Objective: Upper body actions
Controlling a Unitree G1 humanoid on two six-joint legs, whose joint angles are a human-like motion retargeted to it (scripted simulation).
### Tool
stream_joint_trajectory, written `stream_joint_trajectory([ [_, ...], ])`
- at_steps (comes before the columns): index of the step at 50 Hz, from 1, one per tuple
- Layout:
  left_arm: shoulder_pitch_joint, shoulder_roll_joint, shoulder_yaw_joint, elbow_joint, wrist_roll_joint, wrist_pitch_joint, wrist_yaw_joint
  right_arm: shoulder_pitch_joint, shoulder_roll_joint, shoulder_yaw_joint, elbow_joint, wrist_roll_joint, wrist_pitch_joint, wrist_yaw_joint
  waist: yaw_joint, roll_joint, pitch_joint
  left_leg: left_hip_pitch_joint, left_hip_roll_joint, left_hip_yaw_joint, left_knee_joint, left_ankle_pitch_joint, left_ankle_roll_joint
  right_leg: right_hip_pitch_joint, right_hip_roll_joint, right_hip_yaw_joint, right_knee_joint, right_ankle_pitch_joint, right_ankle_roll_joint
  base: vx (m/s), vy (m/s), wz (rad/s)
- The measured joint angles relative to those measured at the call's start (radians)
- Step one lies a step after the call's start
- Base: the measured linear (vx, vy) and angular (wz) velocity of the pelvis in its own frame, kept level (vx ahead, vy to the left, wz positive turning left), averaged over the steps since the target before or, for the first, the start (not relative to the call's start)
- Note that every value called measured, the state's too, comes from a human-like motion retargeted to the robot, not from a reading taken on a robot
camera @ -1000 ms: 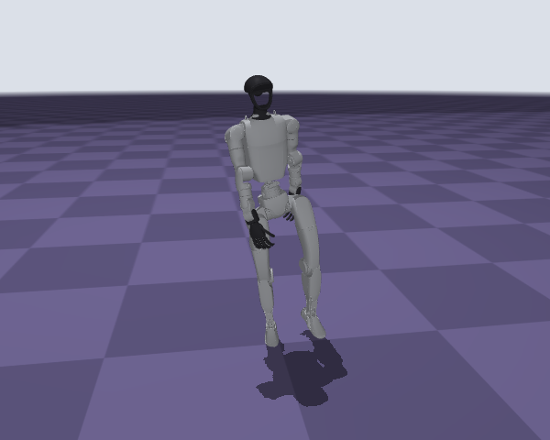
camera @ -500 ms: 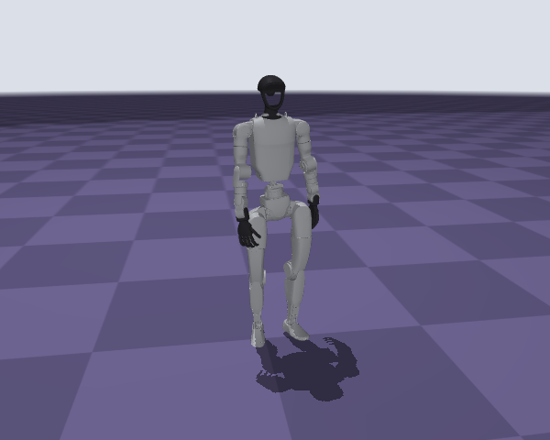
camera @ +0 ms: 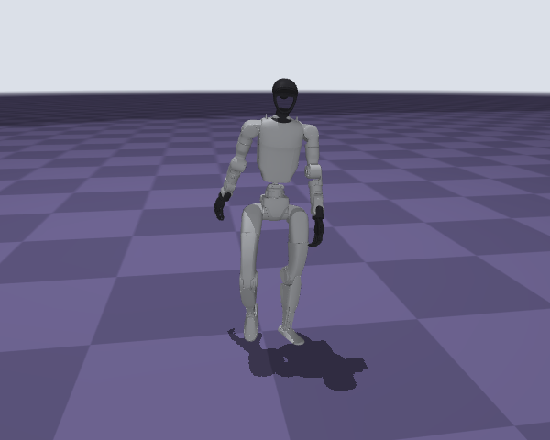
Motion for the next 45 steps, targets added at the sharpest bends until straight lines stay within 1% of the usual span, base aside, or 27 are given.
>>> stream_joint_trajectory([
  [3,0.038,0.003,-0.005,0.005,0.001,0.001,-0.027,-0.024,0.013,0.008,0.000,-0.030,-0.028,0.009,0.018,-0.007,-0.004,0.018,-0.002,0.012,-0.007,-0.003,-0.011,0.121,0.058,0.022,-0.210,0.033,0.033,0.03,-0.09,-0.36],
  [5,0.077,0.004,-0.018,0.014,0.013,0.005,-0.038,-0.050,0.025,0.013,0.000,-0.047,-0.063,0.019,0.030,-0.011,-0.010,0.029,-0.009,0.014,-0.011,-0.006,-0.016,0.219,0.097,0.053,-0.379,0.059,0.057,0.06,-0.09,-0.23],
  [7,0.123,0.005,-0.040,0.035,0.028,0.014,-0.046,-0.066,0.039,0.020,-0.027,-0.060,-0.098,0.036,0.033,-0.022,-0.027,0.032,-0.031,0.003,-0.012,-0.010,-0.019,0.332,0.116,0.081,-0.586,0.111,0.079,0.07,-0.10,0.03],
  [8,0.145,0.008,-0.051,0.050,0.039,0.020,-0.053,-0.074,0.047,0.023,-0.046,-0.068,-0.116,0.046,0.031,-0.034,-0.034,0.034,-0.051,-0.004,-0.013,-0.011,-0.020,0.394,0.111,0.087,-0.696,0.155,0.092,0.06,-0.13,0.26],
  [9,0.167,0.011,-0.063,0.066,0.052,0.029,-0.063,-0.085,0.055,0.028,-0.063,-0.073,-0.130,0.050,0.026,-0.047,-0.039,0.037,-0.070,-0.014,-0.012,-0.012,-0.021,0.454,0.104,0.084,-0.797,0.124,0.106,0.05,-0.16,0.41],
  [10,0.187,0.016,-0.074,0.083,0.066,0.039,-0.074,-0.096,0.063,0.033,-0.080,-0.077,-0.140,0.052,0.021,-0.059,-0.044,0.039,-0.088,-0.025,-0.011,-0.013,-0.022,0.514,0.095,0.078,-0.893,0.057,0.120,0.07,-0.14,0.37],
  [11,0.209,0.019,-0.082,0.102,0.085,0.052,-0.083,-0.112,0.071,0.047,-0.094,-0.079,-0.143,0.051,0.025,-0.074,-0.051,0.043,-0.107,-0.030,-0.010,-0.014,-0.027,0.564,0.070,-0.029,-0.972,-0.031,0.085,0.09,-0.10,0.30],
  [12,0.229,0.023,-0.088,0.118,0.102,0.062,-0.089,-0.125,0.077,0.060,-0.108,-0.083,-0.145,0.052,0.028,-0.088,-0.056,0.048,-0.125,-0.037,-0.011,-0.015,-0.030,0.603,0.055,-0.101,-1.041,-0.089,0.053,0.10,-0.07,0.27],
  [13,0.244,0.026,-0.091,0.128,0.115,0.067,-0.091,-0.131,0.082,0.071,-0.118,-0.088,-0.146,0.056,0.024,-0.101,-0.057,0.056,-0.140,-0.048,-0.012,-0.015,-0.032,0.620,0.058,-0.104,-1.087,-0.085,0.029,0.09,-0.10,0.20],
  [15,0.275,0.030,-0.100,0.147,0.138,0.077,-0.090,-0.148,0.089,0.094,-0.143,-0.110,-0.152,0.073,0.052,-0.124,-0.065,0.063,-0.164,-0.047,-0.016,-0.013,-0.039,0.637,0.063,-0.064,-1.158,-0.043,0.008,0.04,-0.16,-0.21],
  [17,0.295,0.028,-0.098,0.154,0.158,0.080,-0.081,-0.171,0.094,0.105,-0.175,-0.147,-0.162,0.085,0.095,-0.121,-0.079,0.045,-0.152,-0.021,-0.018,-0.011,-0.050,0.623,0.040,-0.098,-1.176,-0.027,0.036,-0.12,-0.17,-0.55],
  [18,0.304,0.026,-0.092,0.153,0.165,0.076,-0.073,-0.187,0.093,0.112,-0.191,-0.169,-0.174,0.082,0.104,-0.116,-0.087,0.029,-0.141,-0.017,-0.018,-0.009,-0.057,0.594,0.042,-0.085,-1.166,-0.030,0.031,-0.20,-0.17,-0.35],
  [20,0.316,0.026,-0.083,0.147,0.165,0.066,-0.075,-0.211,0.089,0.132,-0.207,-0.195,-0.192,0.061,0.096,-0.103,-0.081,0.020,-0.124,-0.009,-0.020,0.000,-0.062,0.554,0.063,0.004,-1.132,-0.039,0.015,-0.19,-0.23,-0.06],
  [23,0.327,0.034,-0.087,0.133,0.187,0.064,-0.086,-0.219,0.082,0.143,-0.205,-0.200,-0.193,0.039,0.054,-0.081,-0.059,0.024,-0.104,-0.018,-0.020,0.015,-0.067,0.569,0.084,-0.025,-1.125,-0.056,0.005,-0.14,-0.15,0.37],
  [25,0.322,0.052,-0.099,0.122,0.254,0.073,-0.087,-0.221,0.074,0.143,-0.172,-0.176,-0.188,0.039,0.023,-0.073,-0.043,0.027,-0.093,-0.029,-0.015,0.024,-0.076,0.590,0.093,-0.051,-1.131,-0.067,-0.002,-0.14,-0.17,0.64],
  [27,0.319,0.075,-0.117,0.114,0.331,0.083,-0.066,-0.204,0.067,0.135,-0.131,-0.148,-0.177,0.043,0.010,-0.074,-0.041,0.026,-0.090,-0.048,-0.008,0.030,-0.085,0.605,0.096,-0.066,-1.143,-0.071,-0.007,-0.07,-0.19,0.62],
  [30,0.341,0.103,-0.134,0.088,0.438,0.085,-0.020,-0.160,0.054,0.127,-0.061,-0.099,-0.156,0.033,0.027,-0.079,-0.056,0.024,-0.089,-0.068,0.002,0.035,-0.100,0.622,0.103,-0.079,-1.167,-0.076,-0.023,0.03,-0.17,0.24],
  [32,0.370,0.114,-0.113,0.069,0.470,0.077,0.000,-0.145,0.047,0.133,-0.017,-0.077,-0.145,0.023,0.048,-0.079,-0.069,0.020,-0.082,-0.059,0.014,0.034,-0.114,0.618,0.109,-0.076,-1.169,-0.082,-0.033,0.00,-0.17,-0.22],
  [35,0.411,0.120,-0.061,0.064,0.445,0.062,0.014,-0.147,0.037,0.175,0.000,-0.044,-0.106,0.012,0.058,-0.073,-0.064,0.011,-0.063,-0.046,0.052,0.031,-0.144,0.612,0.118,-0.061,-1.163,-0.089,-0.043,-0.15,-0.21,-0.30],
  [37,0.460,0.113,-0.024,0.081,0.376,0.051,0.014,-0.172,0.038,0.219,0.000,-0.010,-0.064,-0.009,0.054,-0.064,-0.057,-0.008,-0.046,-0.044,0.111,0.041,-0.170,0.616,0.124,-0.054,-1.161,-0.095,-0.051,-0.10,-0.07,-0.17],
  [40,0.537,0.102,0.004,0.119,0.270,0.043,-0.033,-0.233,0.061,0.269,0.000,0.027,-0.043,-0.023,0.034,-0.061,-0.055,-0.057,-0.023,-0.040,0.240,0.117,-0.214,0.621,0.119,-0.048,-1.161,-0.101,-0.060,-0.12,-0.14,0.10],
  [42,0.583,0.095,0.020,0.145,0.245,0.063,-0.087,-0.308,0.094,0.278,0.000,0.038,-0.064,0.000,0.025,-0.080,-0.036,-0.140,-0.010,-0.068,0.415,0.235,-0.241,0.629,0.094,-0.050,-1.165,-0.103,-0.063,-0.20,-0.12,0.29],
  [43,0.605,0.095,0.022,0.161,0.251,0.070,-0.112,-0.350,0.113,0.272,0.000,0.041,-0.082,0.019,0.030,-0.091,-0.024,-0.192,-0.007,-0.090,0.508,0.296,-0.242,0.633,0.080,-0.051,-1.166,-0.103,-0.065,-0.23,-0.14,0.18],
  [45,0.648,0.098,0.011,0.189,0.282,0.085,-0.164,-0.448,0.149,0.253,0.000,0.052,-0.121,0.080,0.062,-0.114,-0.002,-0.323,-0.024,-0.145,0.705,0.387,-0.203,0.635,0.055,-0.042,-1.170,-0.097,-0.072,-0.21,-0.13,-0.06],
])
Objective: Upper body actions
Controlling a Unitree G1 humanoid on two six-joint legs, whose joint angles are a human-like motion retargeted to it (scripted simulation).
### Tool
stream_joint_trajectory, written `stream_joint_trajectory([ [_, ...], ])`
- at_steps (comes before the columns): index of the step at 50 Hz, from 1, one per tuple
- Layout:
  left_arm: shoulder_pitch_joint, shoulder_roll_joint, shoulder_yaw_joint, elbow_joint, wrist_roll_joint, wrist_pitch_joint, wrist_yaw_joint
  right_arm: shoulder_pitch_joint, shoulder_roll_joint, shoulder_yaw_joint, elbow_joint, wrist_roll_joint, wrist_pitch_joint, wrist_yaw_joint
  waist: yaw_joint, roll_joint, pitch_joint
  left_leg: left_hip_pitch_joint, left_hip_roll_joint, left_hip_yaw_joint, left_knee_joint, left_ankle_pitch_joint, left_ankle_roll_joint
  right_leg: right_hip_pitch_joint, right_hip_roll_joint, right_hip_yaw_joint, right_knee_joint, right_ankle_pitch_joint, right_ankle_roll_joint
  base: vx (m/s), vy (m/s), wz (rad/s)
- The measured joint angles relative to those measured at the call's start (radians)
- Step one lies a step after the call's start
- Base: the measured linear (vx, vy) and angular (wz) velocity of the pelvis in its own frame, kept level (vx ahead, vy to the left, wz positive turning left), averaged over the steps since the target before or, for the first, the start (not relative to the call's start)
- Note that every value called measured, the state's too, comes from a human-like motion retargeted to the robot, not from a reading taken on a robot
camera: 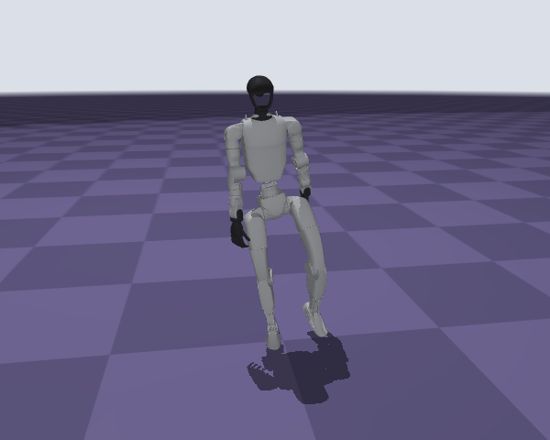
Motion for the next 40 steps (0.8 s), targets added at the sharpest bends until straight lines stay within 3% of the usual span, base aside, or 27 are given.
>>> stream_joint_trajectory([
  [4,0.064,-0.020,-0.012,0.032,0.154,0.032,-0.080,-0.128,0.037,-0.046,-0.127,0.034,-0.024,0.089,0.083,-0.004,0.033,-0.251,0.044,-0.008,0.353,-0.048,0.024,-0.012,-0.021,0.003,-0.001,0.011,-0.017,-0.17,-0.03,-0.13],
  [7,0.103,-0.034,-0.008,0.032,0.270,0.005,-0.135,-0.210,0.045,-0.055,-0.200,0.055,-0.065,0.102,0.125,-0.003,0.057,-0.384,0.054,-0.007,0.513,-0.082,0.039,-0.018,-0.032,0.010,0.002,0.016,-0.024,-0.12,-0.04,-0.13],
  [13,0.121,-0.036,-0.003,0.032,0.364,-0.003,-0.140,-0.307,0.044,-0.075,-0.232,0.041,-0.072,0.105,0.169,0.001,0.077,-0.444,0.075,0.026,0.582,-0.108,0.041,-0.006,-0.039,0.004,0.005,0.012,-0.029,-0.02,-0.01,-0.02],
  [20,0.088,-0.037,0.060,-0.022,0.232,0.003,-0.088,-0.236,0.050,-0.053,-0.203,-0.001,-0.055,0.085,0.109,0.017,0.021,-0.197,0.006,0.026,0.227,-0.088,-0.001,0.012,-0.023,-0.038,-0.008,-0.003,-0.017,0.08,0.03,0.31],
  [23,0.065,-0.039,0.088,-0.060,0.145,0.010,-0.056,-0.157,0.038,-0.017,-0.148,-0.045,-0.044,0.068,0.075,0.041,-0.033,0.016,-0.041,-0.013,-0.150,-0.037,0.008,0.017,0.003,-0.043,-0.013,-0.015,-0.008,0.22,0.09,0.24],
  [25,0.052,-0.037,0.099,-0.077,0.107,0.001,-0.042,-0.113,0.028,0.011,-0.100,-0.057,-0.034,0.059,0.069,0.066,-0.068,0.138,-0.074,-0.074,-0.389,-0.115,-0.003,0.013,0.035,-0.038,-0.013,-0.023,-0.006,0.22,0.13,0.01],
  [27,0.028,-0.034,0.107,-0.085,0.074,-0.010,-0.028,-0.066,0.014,0.050,-0.032,-0.068,-0.020,0.031,0.053,0.096,-0.116,0.261,-0.056,0.038,-0.565,-0.332,0.025,0.002,0.070,-0.038,-0.012,-0.032,-0.001,0.28,0.19,0.01],
  [28,0.019,-0.035,0.108,-0.081,0.058,-0.015,-0.023,-0.033,0.009,0.066,-0.008,-0.084,-0.010,0.009,0.051,0.110,-0.142,0.296,-0.054,0.115,-0.648,-0.332,0.068,0.000,0.086,-0.028,-0.014,-0.034,0.002,0.31,0.17,-0.05],
  [30,-0.005,-0.036,0.113,-0.077,0.042,-0.004,-0.023,0.039,0.007,0.100,0.000,-0.114,0.044,-0.016,0.010,0.132,-0.195,0.319,-0.056,0.098,-0.778,-0.243,0.081,-0.015,0.100,-0.036,-0.017,-0.039,0.009,0.23,0.17,0.64],
  [32,-0.049,-0.026,0.107,-0.085,0.051,0.010,-0.027,0.094,0.007,0.100,0.000,-0.134,0.076,-0.017,-0.075,0.132,-0.250,0.276,0.007,0.198,-0.753,-0.249,-0.005,-0.046,0.083,-0.113,-0.026,-0.046,0.025,0.00,0.09,1.61],
  [35,-0.139,0.010,0.039,-0.112,0.052,-0.015,-0.014,0.117,0.005,0.069,0.000,-0.128,0.030,0.007,-0.065,0.108,-0.217,0.193,-0.080,-0.082,-0.689,-0.268,0.080,-0.039,0.055,-0.134,-0.029,-0.032,0.035,-0.07,-0.05,0.40],
  [37,-0.187,0.034,0.006,-0.129,0.068,-0.011,0.002,0.111,0.007,0.078,0.000,-0.102,0.007,-0.006,0.001,0.068,-0.157,0.218,-0.068,0.027,-0.666,-0.279,0.074,-0.020,0.043,-0.111,-0.026,-0.021,0.031,0.12,-0.05,-0.63],
  [40,-0.229,0.047,0.000,-0.152,0.110,-0.006,0.033,0.085,0.014,0.078,-0.001,-0.122,-0.007,-0.012,0.056,0.029,-0.115,0.253,-0.076,0.051,-0.665,-0.293,0.071,-0.005,0.021,-0.102,-0.019,-0.012,0.035,0.04,0.08,-0.61],
])
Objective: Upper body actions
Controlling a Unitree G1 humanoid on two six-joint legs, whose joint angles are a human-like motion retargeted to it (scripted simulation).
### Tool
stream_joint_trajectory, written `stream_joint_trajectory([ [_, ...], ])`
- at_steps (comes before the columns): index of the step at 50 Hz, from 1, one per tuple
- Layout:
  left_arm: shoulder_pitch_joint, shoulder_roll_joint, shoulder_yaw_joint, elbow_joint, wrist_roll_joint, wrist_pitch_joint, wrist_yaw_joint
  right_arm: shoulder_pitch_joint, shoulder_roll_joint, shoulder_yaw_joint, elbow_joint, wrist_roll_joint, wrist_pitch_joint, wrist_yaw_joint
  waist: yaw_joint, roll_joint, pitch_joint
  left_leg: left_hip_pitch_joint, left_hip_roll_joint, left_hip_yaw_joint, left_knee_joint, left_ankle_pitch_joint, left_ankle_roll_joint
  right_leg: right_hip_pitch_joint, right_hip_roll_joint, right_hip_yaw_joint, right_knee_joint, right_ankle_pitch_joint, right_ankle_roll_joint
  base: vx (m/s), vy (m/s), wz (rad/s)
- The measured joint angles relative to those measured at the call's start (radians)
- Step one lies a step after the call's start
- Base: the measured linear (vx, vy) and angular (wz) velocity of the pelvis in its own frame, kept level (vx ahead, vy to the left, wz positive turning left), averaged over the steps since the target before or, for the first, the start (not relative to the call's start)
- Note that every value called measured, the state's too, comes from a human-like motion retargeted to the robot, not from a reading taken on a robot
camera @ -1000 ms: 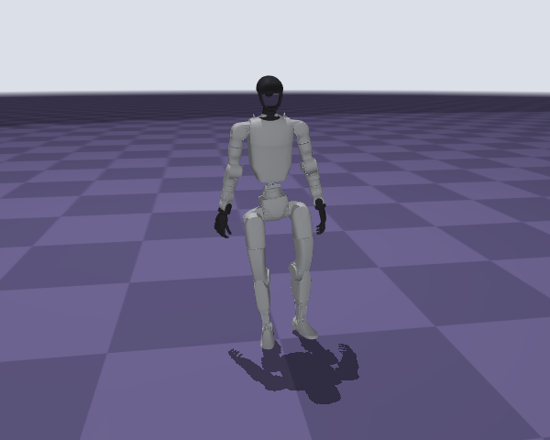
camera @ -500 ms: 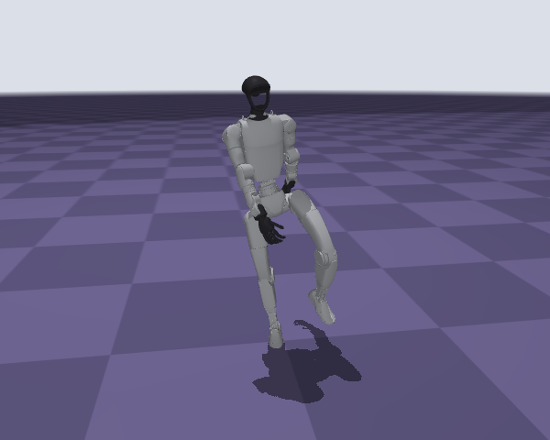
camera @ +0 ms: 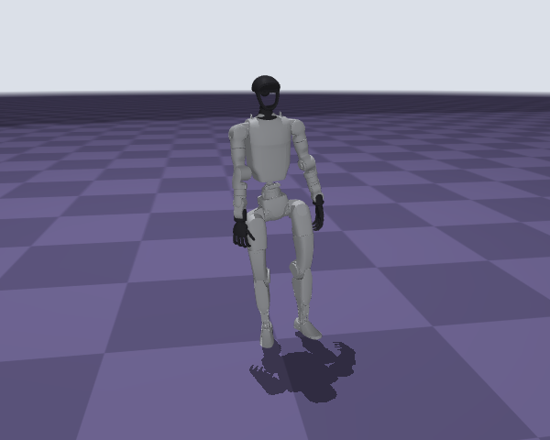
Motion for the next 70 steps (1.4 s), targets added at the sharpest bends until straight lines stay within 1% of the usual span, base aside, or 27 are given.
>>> stream_joint_trajectory([
  [3,-0.004,-0.016,0.022,0.007,-0.027,-0.008,0.010,-0.017,0.002,-0.018,-0.052,-0.071,-0.001,0.041,0.028,-0.001,-0.001,0.030,-0.013,0.017,-0.039,-0.007,0.020,-0.004,-0.002,0.032,0.004,0.007,0.008,0.12,0.16,-0.70],
  [8,0.066,-0.055,0.069,0.034,-0.056,0.020,-0.035,0.027,-0.017,0.015,-0.186,-0.103,-0.036,0.114,-0.052,0.019,-0.062,0.050,-0.019,0.047,-0.071,-0.022,0.044,-0.012,0.001,0.044,0.016,0.004,0.030,0.32,0.18,-0.13],
  [10,0.087,-0.069,0.064,0.033,-0.027,0.034,-0.034,0.040,-0.028,0.002,-0.229,-0.110,-0.046,0.116,-0.066,0.023,-0.059,0.048,-0.019,0.035,-0.059,-0.034,0.049,-0.013,-0.001,0.049,0.030,0.000,0.042,0.14,0.14,-0.12],
  [13,0.112,-0.073,0.010,0.034,0.006,0.016,0.049,0.056,-0.042,-0.050,-0.252,-0.112,-0.052,0.095,-0.049,0.006,-0.024,0.084,-0.034,0.045,-0.060,-0.052,0.062,-0.006,-0.014,0.070,0.079,-0.018,0.060,0.12,0.12,-0.35],
  [16,0.129,-0.074,-0.034,0.059,0.016,-0.006,0.123,0.092,-0.051,-0.100,-0.249,-0.115,-0.051,0.074,-0.033,0.010,-0.021,0.097,-0.028,0.044,-0.060,-0.066,0.069,-0.029,-0.015,0.105,0.163,-0.043,0.085,0.19,0.14,-0.33],
  [19,0.111,-0.071,-0.081,0.114,-0.033,-0.023,0.154,0.165,-0.065,-0.144,-0.227,-0.103,-0.051,0.037,-0.029,0.028,-0.014,0.111,-0.001,0.045,-0.057,-0.082,0.075,-0.094,-0.015,0.124,0.345,0.009,0.100,0.21,0.13,-0.35],
  [23,-0.011,-0.070,-0.112,0.113,-0.061,-0.031,0.140,0.210,-0.088,-0.193,-0.176,-0.058,-0.028,0.019,-0.014,0.061,0.086,0.152,0.051,0.084,-0.057,-0.090,0.083,-0.246,-0.044,0.142,0.712,0.197,0.084,-0.10,0.13,-0.40],
  [25,-0.062,-0.074,-0.121,0.087,-0.055,-0.038,0.130,0.233,-0.097,-0.206,-0.145,-0.043,-0.013,0.013,-0.045,0.080,0.112,0.154,0.074,0.072,-0.056,-0.086,0.089,-0.328,-0.021,0.167,0.856,0.236,0.064,-0.09,0.14,0.26],
  [28,-0.173,-0.075,-0.102,0.022,-0.058,-0.045,0.121,0.263,-0.113,-0.213,-0.073,-0.032,0.033,0.013,-0.099,0.095,0.128,0.132,0.093,0.083,-0.050,-0.084,0.108,-0.493,-0.119,0.074,1.159,0.143,-0.002,-0.07,0.13,0.18],
  [30,-0.233,-0.084,-0.081,-0.014,-0.076,-0.057,0.133,0.277,-0.113,-0.228,-0.030,-0.036,0.065,0.014,-0.125,0.095,0.144,0.123,0.100,0.078,-0.042,-0.080,0.116,-0.574,-0.140,0.076,1.287,0.117,-0.017,-0.05,0.07,0.35],
  [35,-0.374,-0.117,-0.051,-0.104,-0.185,-0.106,0.135,0.335,-0.106,-0.263,0.001,-0.028,0.144,0.038,-0.160,0.086,0.156,0.098,0.108,0.063,-0.032,-0.070,0.129,-0.753,-0.111,0.123,1.439,0.113,0.019,-0.03,0.01,0.28],
  [40,-0.422,-0.124,-0.028,-0.172,-0.227,-0.150,0.139,0.319,-0.108,-0.262,0.001,-0.016,0.143,0.042,-0.169,0.080,0.151,0.091,0.111,0.079,-0.032,-0.070,0.125,-0.734,-0.122,0.095,1.351,0.109,-0.003,-0.01,-0.03,-0.08],
  [43,-0.403,-0.102,-0.038,-0.176,-0.217,-0.150,0.160,0.280,-0.102,-0.253,-0.015,-0.008,0.109,0.041,-0.154,0.076,0.144,0.101,0.111,0.097,-0.038,-0.072,0.114,-0.629,-0.087,0.098,1.192,0.131,0.012,0.00,-0.08,-0.39],
  [48,-0.295,-0.079,-0.080,-0.118,-0.173,-0.117,0.149,0.250,-0.078,-0.230,-0.126,0.023,0.060,0.041,-0.100,0.067,0.109,0.122,0.095,0.118,-0.049,-0.080,0.095,-0.359,0.024,0.189,0.756,0.222,0.072,0.06,-0.08,-0.40],
  [50,-0.242,-0.078,-0.104,-0.078,-0.155,-0.097,0.132,0.236,-0.069,-0.216,-0.168,0.035,0.042,0.037,-0.088,0.051,0.090,0.125,0.063,0.110,-0.051,-0.084,0.093,-0.228,0.046,0.238,0.518,0.303,0.092,0.06,-0.09,0.05],
  [52,-0.186,-0.081,-0.129,-0.030,-0.138,-0.079,0.115,0.218,-0.062,-0.200,-0.208,0.039,0.029,0.033,-0.097,0.027,0.065,0.115,0.017,0.076,-0.048,-0.087,0.092,-0.098,0.041,0.246,0.285,0.119,0.155,0.04,-0.12,0.41],
  [53,-0.157,-0.080,-0.140,-0.003,-0.130,-0.074,0.109,0.206,-0.059,-0.186,-0.229,0.038,0.020,0.039,-0.089,0.011,0.052,0.114,-0.007,0.074,-0.048,-0.091,0.090,-0.041,-0.003,0.111,0.186,0.018,0.129,0.11,-0.10,0.38],
  [54,-0.127,-0.077,-0.154,0.024,-0.119,-0.070,0.103,0.204,-0.055,-0.174,-0.246,0.032,0.012,0.053,-0.091,-0.013,0.039,0.122,-0.036,0.061,-0.052,-0.091,0.087,0.007,-0.014,0.006,0.091,0.009,0.094,0.19,-0.10,0.56],
  [55,-0.097,-0.073,-0.170,0.049,-0.106,-0.067,0.098,0.205,-0.051,-0.164,-0.261,0.024,0.006,0.071,-0.097,-0.040,0.028,0.134,-0.068,0.041,-0.057,-0.088,0.085,0.050,-0.008,-0.083,-0.004,0.044,0.055,0.13,-0.15,0.13],
  [57,-0.059,-0.079,-0.157,0.083,-0.065,-0.038,0.093,0.174,-0.042,-0.151,-0.276,-0.010,-0.001,0.110,-0.023,-0.055,0.000,0.116,-0.065,0.098,-0.062,-0.092,0.071,0.028,-0.040,-0.009,-0.020,0.066,0.103,-0.04,-0.19,-0.92],
  [58,-0.040,-0.084,-0.149,0.094,-0.040,-0.034,0.094,0.162,-0.040,-0.151,-0.286,-0.024,-0.002,0.120,0.020,-0.052,-0.025,0.089,-0.051,0.119,-0.062,-0.094,0.062,-0.014,-0.050,-0.037,0.008,0.051,0.105,-0.16,-0.19,-0.93],
  [60,-0.013,-0.093,-0.130,0.098,-0.014,-0.045,0.085,0.120,-0.040,-0.138,-0.307,-0.048,-0.009,0.123,0.017,-0.049,-0.039,0.047,-0.036,0.103,-0.057,-0.087,0.053,-0.130,-0.040,0.197,0.066,0.066,0.089,-0.24,-0.20,-0.17],
  [61,-0.001,-0.094,-0.129,0.090,-0.017,-0.054,0.079,0.102,-0.042,-0.126,-0.318,-0.052,-0.016,0.121,0.014,-0.040,-0.020,0.049,-0.027,0.115,-0.058,-0.081,0.054,-0.132,-0.030,0.223,0.075,0.066,0.089,-0.20,-0.27,0.21],
  [62,0.011,-0.095,-0.132,0.083,-0.024,-0.062,0.077,0.085,-0.043,-0.113,-0.332,-0.055,-0.025,0.117,-0.001,-0.031,0.000,0.056,-0.020,0.116,-0.059,-0.075,0.055,-0.122,-0.021,0.206,0.077,0.062,0.085,-0.15,-0.25,0.59],
  [65,0.038,-0.101,-0.157,0.074,-0.038,-0.073,0.086,0.062,-0.046,-0.087,-0.372,-0.061,-0.049,0.098,-0.112,-0.009,0.065,0.116,-0.027,0.052,-0.076,-0.067,0.059,-0.037,-0.006,0.026,0.052,0.038,0.056,-0.16,-0.10,1.26],
  [68,0.028,-0.105,-0.138,0.092,-0.016,-0.044,0.094,0.077,-0.048,-0.089,-0.368,-0.055,-0.052,0.096,-0.178,0.003,0.065,0.119,-0.022,0.011,-0.073,-0.060,0.050,-0.005,-0.011,-0.010,0.025,0.043,0.065,-0.07,-0.03,0.95],
  [70,0.031,-0.113,-0.111,0.089,-0.012,-0.023,0.106,0.109,-0.049,-0.102,-0.324,-0.034,-0.046,0.095,-0.149,0.000,0.040,0.089,-0.019,0.011,-0.055,-0.052,0.044,0.003,-0.007,-0.016,-0.006,0.051,0.058,0.12,-0.04,-0.09],
])
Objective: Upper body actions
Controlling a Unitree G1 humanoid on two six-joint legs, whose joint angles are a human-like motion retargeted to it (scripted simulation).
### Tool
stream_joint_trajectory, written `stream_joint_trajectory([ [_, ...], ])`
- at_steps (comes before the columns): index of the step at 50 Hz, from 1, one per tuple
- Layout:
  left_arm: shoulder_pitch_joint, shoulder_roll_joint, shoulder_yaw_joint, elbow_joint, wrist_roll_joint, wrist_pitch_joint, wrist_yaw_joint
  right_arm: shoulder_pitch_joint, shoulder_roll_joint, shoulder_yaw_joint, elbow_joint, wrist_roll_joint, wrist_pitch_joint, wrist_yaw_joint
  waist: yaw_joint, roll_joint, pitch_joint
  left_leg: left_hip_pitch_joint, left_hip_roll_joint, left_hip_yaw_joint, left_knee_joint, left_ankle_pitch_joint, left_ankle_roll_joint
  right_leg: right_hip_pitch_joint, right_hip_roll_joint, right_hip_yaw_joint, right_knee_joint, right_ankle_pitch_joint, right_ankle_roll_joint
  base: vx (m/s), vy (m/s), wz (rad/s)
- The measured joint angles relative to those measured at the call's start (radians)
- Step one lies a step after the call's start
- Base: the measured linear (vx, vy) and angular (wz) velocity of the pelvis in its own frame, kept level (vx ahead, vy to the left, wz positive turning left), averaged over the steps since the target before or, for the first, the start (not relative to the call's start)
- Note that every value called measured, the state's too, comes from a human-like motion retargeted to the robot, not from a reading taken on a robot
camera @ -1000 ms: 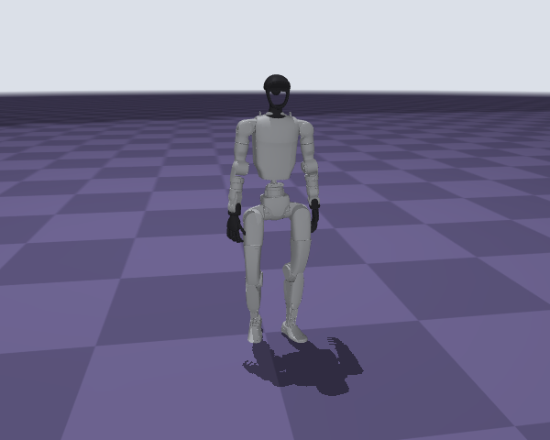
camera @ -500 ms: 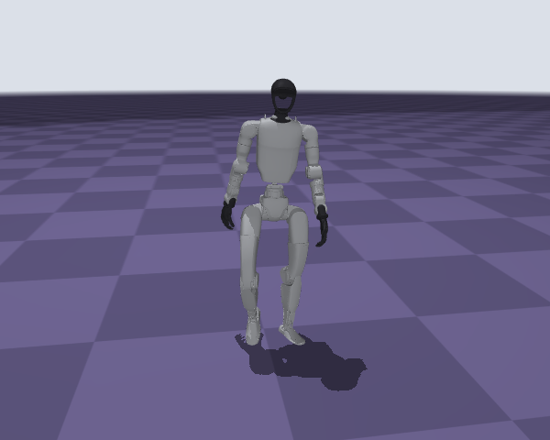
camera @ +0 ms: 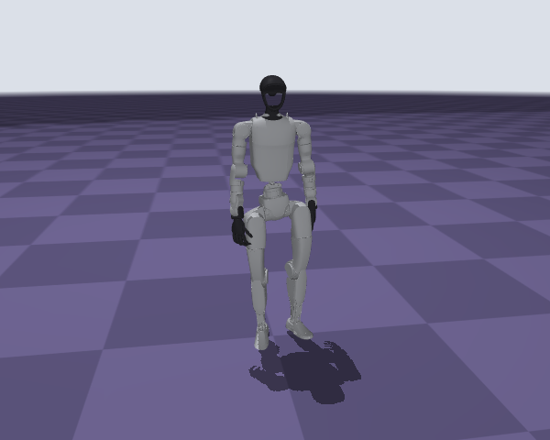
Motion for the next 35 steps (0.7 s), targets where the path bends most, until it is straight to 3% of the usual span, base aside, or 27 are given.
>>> stream_joint_trajectory([
  [5,-0.002,0.004,0.007,-0.049,-0.048,-0.011,-0.051,0.035,-0.008,-0.033,0.162,0.002,0.075,0.004,0.103,-0.017,-0.015,-0.007,0.001,0.055,-0.003,0.005,-0.007,-0.032,0.001,0.050,0.021,-0.009,-0.017,0.02,-0.06,-0.49],
  [11,-0.016,-0.003,0.032,-0.065,-0.083,-0.009,-0.056,0.071,-0.031,-0.046,0.274,-0.001,0.132,-0.038,0.056,0.015,-0.021,-0.006,0.018,0.031,0.002,0.007,-0.009,-0.010,0.022,0.042,0.013,-0.018,-0.014,0.01,0.00,0.17],
  [35,0.006,-0.011,0.008,-0.042,-0.037,0.001,-0.073,0.056,-0.003,-0.040,0.164,0.015,0.101,0.005,0.046,0.036,-0.051,0.009,0.032,0.055,-0.014,0.011,-0.018,-0.016,0.038,0.063,0.016,-0.028,-0.026,0.00,0.00,-0.03],
])
